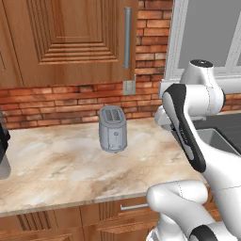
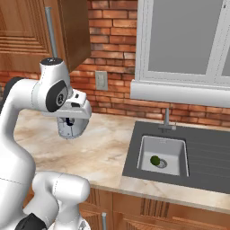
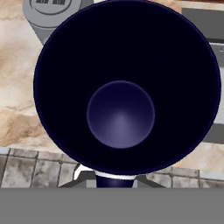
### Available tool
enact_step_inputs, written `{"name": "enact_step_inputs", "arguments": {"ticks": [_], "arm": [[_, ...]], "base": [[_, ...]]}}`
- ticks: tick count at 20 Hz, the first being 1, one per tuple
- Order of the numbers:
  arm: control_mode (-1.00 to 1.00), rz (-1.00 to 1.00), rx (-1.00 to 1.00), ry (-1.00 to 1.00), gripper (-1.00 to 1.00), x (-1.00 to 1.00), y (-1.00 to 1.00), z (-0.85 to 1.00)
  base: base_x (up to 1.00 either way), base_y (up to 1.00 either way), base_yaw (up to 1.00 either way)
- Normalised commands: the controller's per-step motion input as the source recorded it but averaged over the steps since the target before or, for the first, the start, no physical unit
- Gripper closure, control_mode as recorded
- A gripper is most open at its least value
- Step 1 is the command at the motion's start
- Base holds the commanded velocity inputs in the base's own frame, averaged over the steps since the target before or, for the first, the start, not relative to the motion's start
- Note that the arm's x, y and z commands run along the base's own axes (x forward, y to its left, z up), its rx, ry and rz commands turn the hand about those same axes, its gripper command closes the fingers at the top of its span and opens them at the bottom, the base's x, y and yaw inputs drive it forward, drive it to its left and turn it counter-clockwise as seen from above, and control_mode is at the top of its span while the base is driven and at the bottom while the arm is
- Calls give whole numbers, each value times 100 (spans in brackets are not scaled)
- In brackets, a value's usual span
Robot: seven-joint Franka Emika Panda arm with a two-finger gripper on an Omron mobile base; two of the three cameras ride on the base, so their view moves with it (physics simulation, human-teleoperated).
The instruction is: Clear the mugs and bowl far away from the sink.
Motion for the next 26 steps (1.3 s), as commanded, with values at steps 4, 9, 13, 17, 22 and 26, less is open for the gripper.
{"name": "enact_step_inputs", "arguments": {"ticks": [4, 9, 13, 17, 22, 26], "arm": [[100, 1, 0, 0, 100, -21, 1, 6], [100, 0, 0, 0, 100, 0, 0, 0], [100, 0, 0, 0, 100, 0, 0, 0], [100, 0, 0, 0, 100, 0, 0, 0], [100, 0, 0, 0, 100, 0, 0, 0], [100, 0, 0, 0, 100, 0, 0, 0]], "base": [[-15, 10, 1], [-80, 86, 17], [-94, 100, 36], [-38, 98, 70], [-1, 42, 97], [0, 3, 100]]}}
